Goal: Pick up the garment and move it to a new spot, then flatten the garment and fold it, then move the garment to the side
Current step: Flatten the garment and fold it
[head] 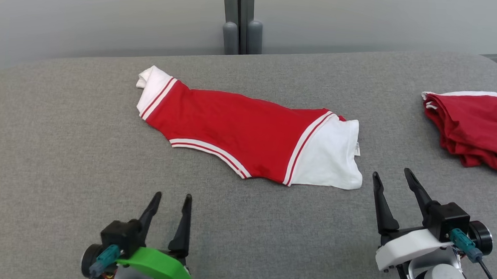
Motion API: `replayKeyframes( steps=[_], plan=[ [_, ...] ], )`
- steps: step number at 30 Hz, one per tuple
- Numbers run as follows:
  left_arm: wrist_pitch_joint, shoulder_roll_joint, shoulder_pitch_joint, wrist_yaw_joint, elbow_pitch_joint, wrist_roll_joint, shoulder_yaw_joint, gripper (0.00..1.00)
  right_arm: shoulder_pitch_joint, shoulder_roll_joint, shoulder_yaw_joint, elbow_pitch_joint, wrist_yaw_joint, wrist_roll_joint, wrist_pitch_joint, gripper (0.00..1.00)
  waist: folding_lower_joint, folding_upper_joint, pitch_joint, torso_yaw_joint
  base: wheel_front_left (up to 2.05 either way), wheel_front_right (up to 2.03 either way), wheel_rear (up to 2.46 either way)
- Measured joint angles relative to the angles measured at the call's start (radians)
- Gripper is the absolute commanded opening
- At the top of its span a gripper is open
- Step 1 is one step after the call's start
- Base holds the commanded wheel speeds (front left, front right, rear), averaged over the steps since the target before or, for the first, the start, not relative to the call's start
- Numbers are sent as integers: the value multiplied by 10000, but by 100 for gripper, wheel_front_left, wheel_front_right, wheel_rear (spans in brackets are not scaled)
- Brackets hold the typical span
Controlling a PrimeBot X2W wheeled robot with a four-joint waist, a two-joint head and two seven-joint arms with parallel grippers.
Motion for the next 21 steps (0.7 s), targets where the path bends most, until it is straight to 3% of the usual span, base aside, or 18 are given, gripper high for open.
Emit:
replayKeyframes(
  steps=[11,21],
  plan=[
    [1277,-161,-2218,-100,1659,-1822,-3062,100,-746,0,90,-178,0,-169,0,100,0,0,792,-570,0,0,0],
    [1126,-174,-3693,-69,3310,-3914,-4054,100,-1070,-6,174,-268,0,-82,0,100,0,0,1484,-1595,0,0,0]
  ],
)
